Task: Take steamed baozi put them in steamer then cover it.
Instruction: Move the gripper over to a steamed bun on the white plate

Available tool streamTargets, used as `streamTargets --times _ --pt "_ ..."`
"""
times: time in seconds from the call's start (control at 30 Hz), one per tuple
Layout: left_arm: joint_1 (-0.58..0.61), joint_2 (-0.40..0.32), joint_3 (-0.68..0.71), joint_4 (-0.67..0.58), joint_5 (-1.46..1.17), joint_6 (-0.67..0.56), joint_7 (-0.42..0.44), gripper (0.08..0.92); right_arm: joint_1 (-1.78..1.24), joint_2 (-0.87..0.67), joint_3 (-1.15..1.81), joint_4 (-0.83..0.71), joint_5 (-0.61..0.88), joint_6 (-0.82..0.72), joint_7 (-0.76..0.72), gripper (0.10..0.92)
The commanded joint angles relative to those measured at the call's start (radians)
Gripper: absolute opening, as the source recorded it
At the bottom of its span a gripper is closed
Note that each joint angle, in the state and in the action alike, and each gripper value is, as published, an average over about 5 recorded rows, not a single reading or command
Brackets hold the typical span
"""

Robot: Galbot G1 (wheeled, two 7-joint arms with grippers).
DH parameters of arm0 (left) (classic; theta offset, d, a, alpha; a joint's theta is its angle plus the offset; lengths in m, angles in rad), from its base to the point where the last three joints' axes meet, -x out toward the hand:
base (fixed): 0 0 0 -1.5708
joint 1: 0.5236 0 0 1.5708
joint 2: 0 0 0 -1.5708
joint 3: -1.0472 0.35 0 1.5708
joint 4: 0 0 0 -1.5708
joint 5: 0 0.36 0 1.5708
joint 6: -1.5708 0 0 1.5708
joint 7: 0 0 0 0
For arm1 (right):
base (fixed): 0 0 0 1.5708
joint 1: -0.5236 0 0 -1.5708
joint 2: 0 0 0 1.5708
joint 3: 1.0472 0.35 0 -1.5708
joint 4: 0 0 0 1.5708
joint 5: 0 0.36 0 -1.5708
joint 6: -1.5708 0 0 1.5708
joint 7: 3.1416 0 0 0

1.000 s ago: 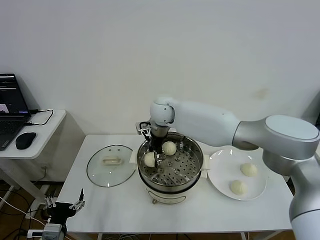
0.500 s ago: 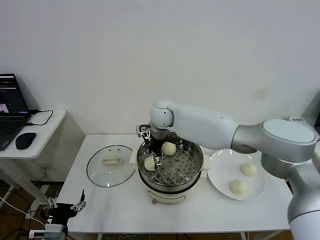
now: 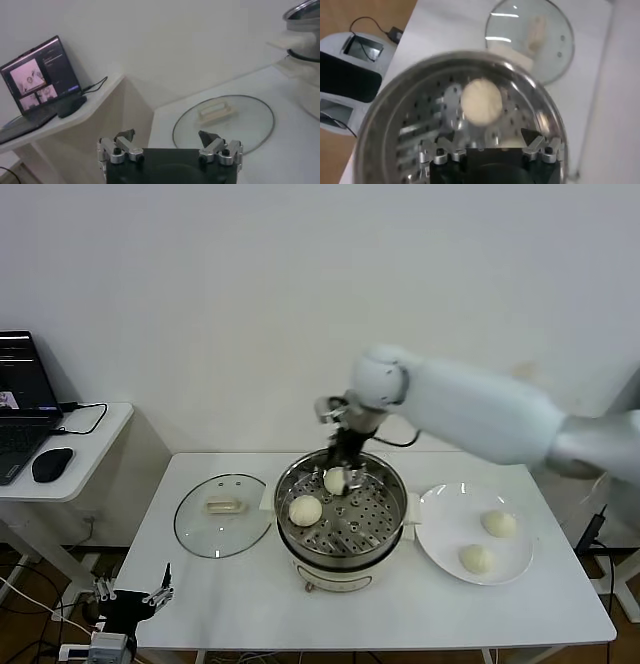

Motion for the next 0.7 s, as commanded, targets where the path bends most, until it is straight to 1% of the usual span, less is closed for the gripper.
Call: streamTargets --times 0.03,0.17,0.3,0.43,0.6,0.7 --pt "0.000 -0.002 0.008 0.002 0.001 0.003 0.002 0.823 0.039 -0.389 0.047 0.189 -0.007 -0.012 -0.041 0.823" --pt "0.004 0.003 0.019 0.009 0.004 0.003 0.002 0.823 -0.172 -0.523 0.185 0.218 -0.104 0.031 -0.059 0.823" --pt "0.010 0.000 0.025 0.012 0.008 0.005 0.003 0.823 -0.356 -0.576 0.284 0.215 -0.229 0.089 -0.063 0.823" --pt "0.014 -0.006 0.027 0.018 0.016 0.006 0.002 0.823 -0.478 -0.568 0.333 0.181 -0.324 0.151 -0.060 0.823" --pt "0.021 -0.013 0.024 0.022 0.027 0.006 0.002 0.823 -0.616 -0.515 0.414 0.105 -0.434 0.210 -0.041 0.823" --pt "0.022 -0.014 0.023 0.028 0.033 0.007 0.002 0.823 -0.665 -0.481 0.453 0.060 -0.473 0.232 -0.046 0.823"
